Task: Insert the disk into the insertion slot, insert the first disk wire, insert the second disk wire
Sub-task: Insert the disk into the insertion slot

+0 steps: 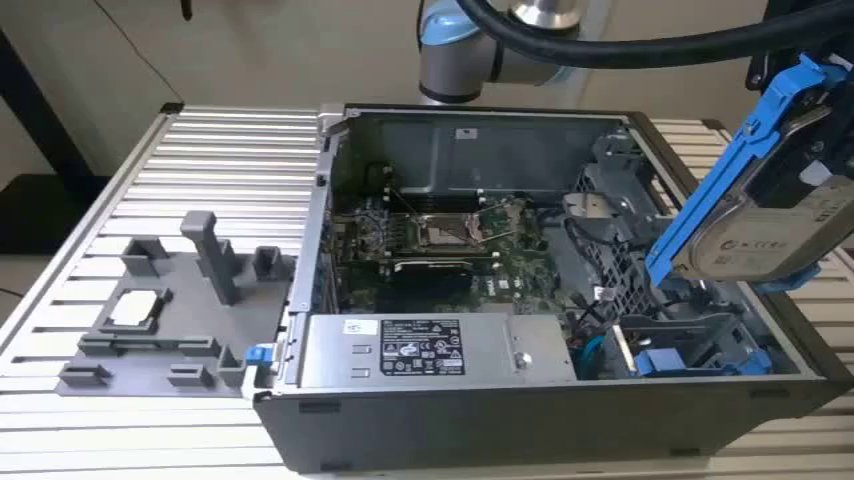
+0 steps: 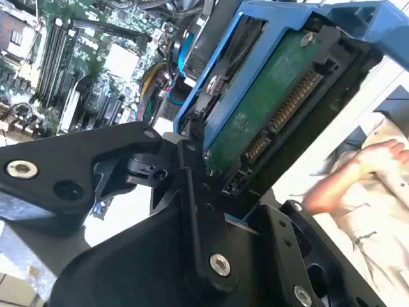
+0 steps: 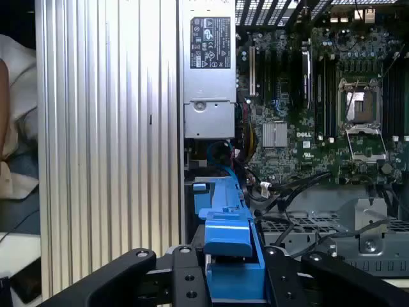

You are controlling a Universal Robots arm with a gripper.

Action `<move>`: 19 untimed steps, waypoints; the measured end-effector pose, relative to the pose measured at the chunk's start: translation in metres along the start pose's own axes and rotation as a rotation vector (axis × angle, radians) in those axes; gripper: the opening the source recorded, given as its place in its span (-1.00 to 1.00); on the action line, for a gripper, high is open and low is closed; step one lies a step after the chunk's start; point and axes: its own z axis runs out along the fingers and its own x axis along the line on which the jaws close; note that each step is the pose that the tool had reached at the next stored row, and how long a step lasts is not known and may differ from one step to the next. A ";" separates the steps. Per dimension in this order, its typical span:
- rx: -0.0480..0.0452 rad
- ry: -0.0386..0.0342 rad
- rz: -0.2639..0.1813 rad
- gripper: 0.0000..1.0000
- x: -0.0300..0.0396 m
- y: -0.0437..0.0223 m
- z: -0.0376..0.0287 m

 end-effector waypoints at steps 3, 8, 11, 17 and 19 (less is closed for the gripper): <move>-0.0001 0.0001 0.000 -0.35 0.0000 0.0000 0.0000; -0.0001 -0.0001 0.000 -0.35 0.0000 -0.0002 0.0011; -0.0001 0.0000 0.000 -0.35 0.0000 -0.0003 0.0022; -0.0001 0.0000 0.000 -0.35 0.0000 -0.0005 0.0045; -0.0001 0.0000 0.000 -0.35 0.0000 -0.0005 0.0053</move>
